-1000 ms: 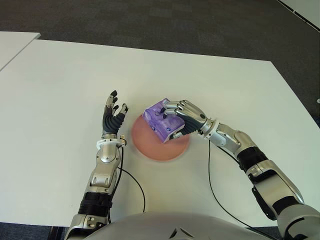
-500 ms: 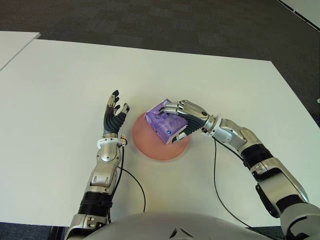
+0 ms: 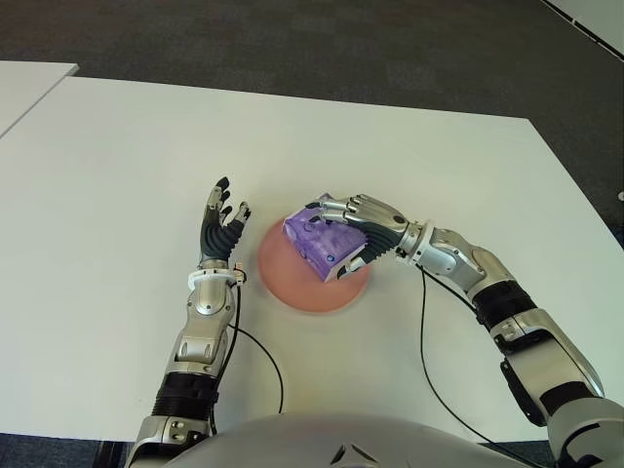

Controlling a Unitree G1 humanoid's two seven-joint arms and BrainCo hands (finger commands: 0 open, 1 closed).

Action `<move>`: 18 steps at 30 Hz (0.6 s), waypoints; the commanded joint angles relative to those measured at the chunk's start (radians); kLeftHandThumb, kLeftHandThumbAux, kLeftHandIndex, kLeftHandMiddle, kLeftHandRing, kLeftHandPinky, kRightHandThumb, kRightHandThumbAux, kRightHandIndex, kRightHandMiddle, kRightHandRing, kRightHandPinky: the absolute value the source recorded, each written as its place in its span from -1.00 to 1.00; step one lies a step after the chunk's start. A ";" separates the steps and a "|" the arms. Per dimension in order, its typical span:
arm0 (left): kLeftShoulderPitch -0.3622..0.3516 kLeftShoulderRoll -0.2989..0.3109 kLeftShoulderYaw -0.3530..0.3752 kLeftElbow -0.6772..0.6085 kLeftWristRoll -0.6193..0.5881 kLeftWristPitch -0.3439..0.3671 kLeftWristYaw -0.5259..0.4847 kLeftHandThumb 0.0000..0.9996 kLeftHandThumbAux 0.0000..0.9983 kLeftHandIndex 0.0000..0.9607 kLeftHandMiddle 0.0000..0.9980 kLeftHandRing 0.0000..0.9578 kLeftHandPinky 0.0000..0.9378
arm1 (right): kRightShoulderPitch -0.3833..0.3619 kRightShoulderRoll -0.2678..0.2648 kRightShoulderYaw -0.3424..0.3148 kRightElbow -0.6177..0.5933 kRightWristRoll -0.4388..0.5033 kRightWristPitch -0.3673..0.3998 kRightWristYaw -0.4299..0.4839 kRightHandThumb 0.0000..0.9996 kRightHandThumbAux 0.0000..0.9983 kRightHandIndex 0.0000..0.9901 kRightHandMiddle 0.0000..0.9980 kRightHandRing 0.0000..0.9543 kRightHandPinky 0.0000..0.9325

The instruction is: Put the tissue paper into the plate.

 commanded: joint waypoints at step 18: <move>0.005 0.013 -0.021 -0.095 -0.005 0.113 -0.065 -1.00 0.24 -1.00 -1.00 -1.00 -1.00 | 0.010 0.094 -0.195 -0.117 0.394 0.126 0.181 -0.64 -0.02 -0.74 -0.76 -0.79 -0.73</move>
